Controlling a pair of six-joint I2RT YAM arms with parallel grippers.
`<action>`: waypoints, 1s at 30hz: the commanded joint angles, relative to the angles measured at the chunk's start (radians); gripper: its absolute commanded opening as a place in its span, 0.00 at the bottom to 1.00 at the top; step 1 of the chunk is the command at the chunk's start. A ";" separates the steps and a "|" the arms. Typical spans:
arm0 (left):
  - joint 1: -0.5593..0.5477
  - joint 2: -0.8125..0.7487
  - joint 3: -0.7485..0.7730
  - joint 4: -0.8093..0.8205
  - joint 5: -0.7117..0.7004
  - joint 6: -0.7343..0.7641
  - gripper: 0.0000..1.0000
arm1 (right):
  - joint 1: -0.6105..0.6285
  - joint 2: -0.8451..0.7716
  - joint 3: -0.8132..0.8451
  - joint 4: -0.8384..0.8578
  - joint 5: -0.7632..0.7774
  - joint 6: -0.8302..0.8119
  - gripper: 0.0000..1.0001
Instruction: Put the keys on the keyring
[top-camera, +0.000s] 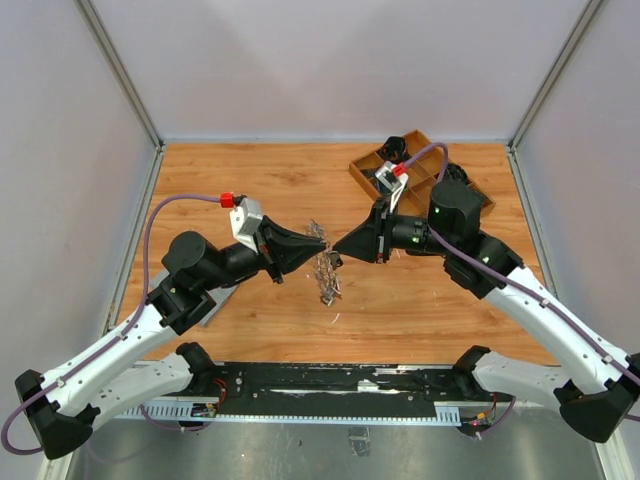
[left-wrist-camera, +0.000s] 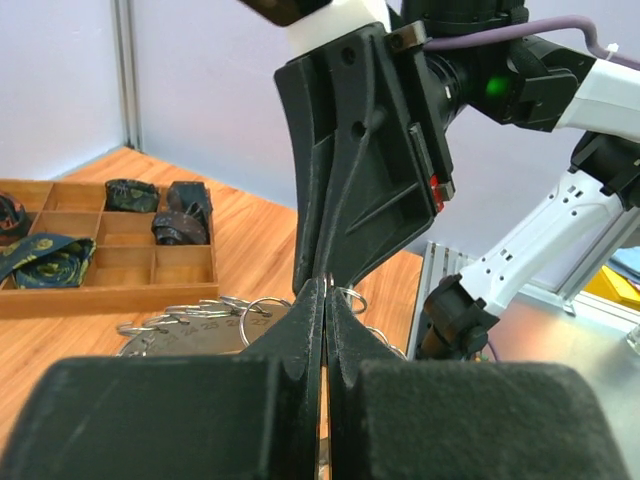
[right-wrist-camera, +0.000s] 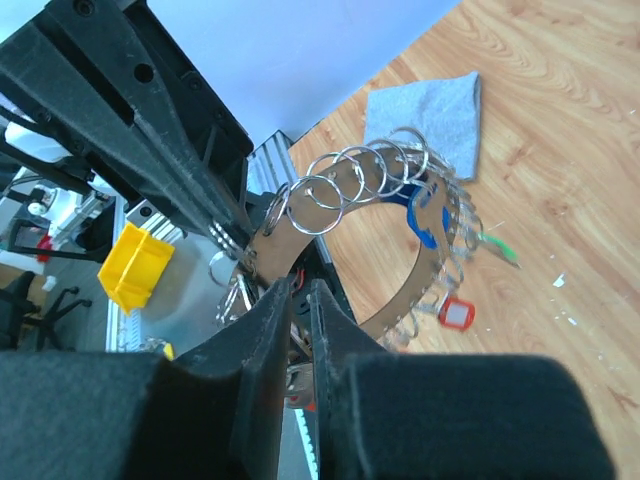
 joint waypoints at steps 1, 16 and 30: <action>0.007 -0.009 0.014 0.095 0.015 -0.006 0.01 | -0.006 -0.102 -0.033 0.089 0.064 -0.110 0.17; 0.005 0.000 0.032 0.150 0.124 -0.043 0.00 | -0.007 -0.152 -0.137 0.391 -0.094 -0.252 0.21; 0.006 -0.002 0.033 0.152 0.131 -0.041 0.01 | -0.006 -0.126 -0.130 0.381 -0.171 -0.258 0.27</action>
